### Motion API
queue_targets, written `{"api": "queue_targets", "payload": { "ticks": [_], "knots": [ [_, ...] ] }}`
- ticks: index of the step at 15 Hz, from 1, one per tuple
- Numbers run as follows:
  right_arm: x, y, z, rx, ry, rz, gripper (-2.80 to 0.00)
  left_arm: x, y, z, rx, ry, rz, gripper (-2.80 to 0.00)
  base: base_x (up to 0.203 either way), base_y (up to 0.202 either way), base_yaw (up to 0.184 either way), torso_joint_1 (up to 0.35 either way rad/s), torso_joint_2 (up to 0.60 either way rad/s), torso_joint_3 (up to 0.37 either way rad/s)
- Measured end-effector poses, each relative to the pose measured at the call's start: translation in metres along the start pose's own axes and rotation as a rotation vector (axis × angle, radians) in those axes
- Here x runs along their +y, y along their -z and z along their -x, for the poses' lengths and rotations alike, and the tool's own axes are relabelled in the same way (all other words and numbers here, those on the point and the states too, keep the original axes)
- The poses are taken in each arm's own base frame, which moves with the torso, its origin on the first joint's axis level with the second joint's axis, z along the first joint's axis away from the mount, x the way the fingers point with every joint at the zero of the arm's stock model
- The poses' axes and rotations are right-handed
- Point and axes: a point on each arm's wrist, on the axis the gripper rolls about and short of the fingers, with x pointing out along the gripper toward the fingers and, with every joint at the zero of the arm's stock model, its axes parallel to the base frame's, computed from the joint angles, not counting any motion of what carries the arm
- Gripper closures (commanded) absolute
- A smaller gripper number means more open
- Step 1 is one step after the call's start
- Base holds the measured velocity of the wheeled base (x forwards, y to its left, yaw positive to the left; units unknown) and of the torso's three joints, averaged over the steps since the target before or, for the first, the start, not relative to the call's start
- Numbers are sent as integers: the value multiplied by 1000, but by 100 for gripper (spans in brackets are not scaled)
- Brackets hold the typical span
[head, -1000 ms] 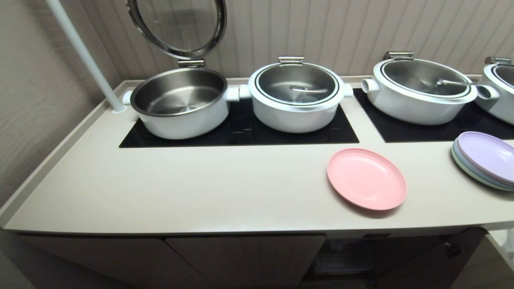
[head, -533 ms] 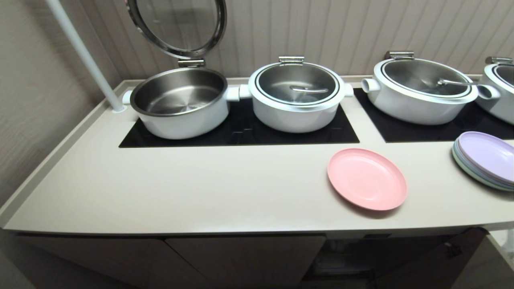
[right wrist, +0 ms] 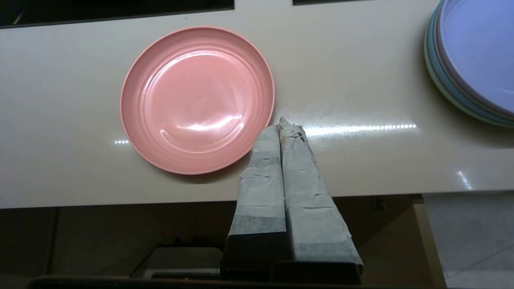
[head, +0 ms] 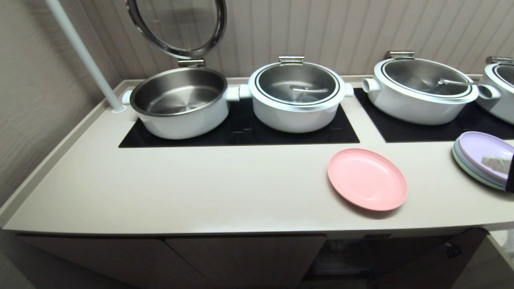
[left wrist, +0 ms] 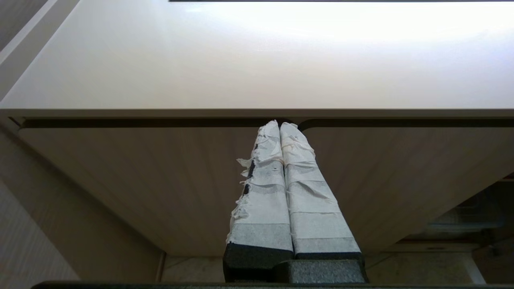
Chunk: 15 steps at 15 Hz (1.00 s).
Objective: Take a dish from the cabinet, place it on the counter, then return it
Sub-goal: Pick up the plate from the table
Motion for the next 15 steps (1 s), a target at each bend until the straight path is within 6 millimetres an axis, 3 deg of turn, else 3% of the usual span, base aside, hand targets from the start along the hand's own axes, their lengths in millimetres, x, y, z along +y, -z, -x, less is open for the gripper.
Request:
{"api": "queue_targets", "payload": {
  "ticks": [8,15],
  "knots": [
    [-3,1,-22,122,27,-91,0,0,0,0,0,0,0,0,0,0,0,0,0,0],
    [-5,-15,-68,239,34,-101,0,0,0,0,0,0,0,0,0,0,0,0,0,0]
  ]
}}
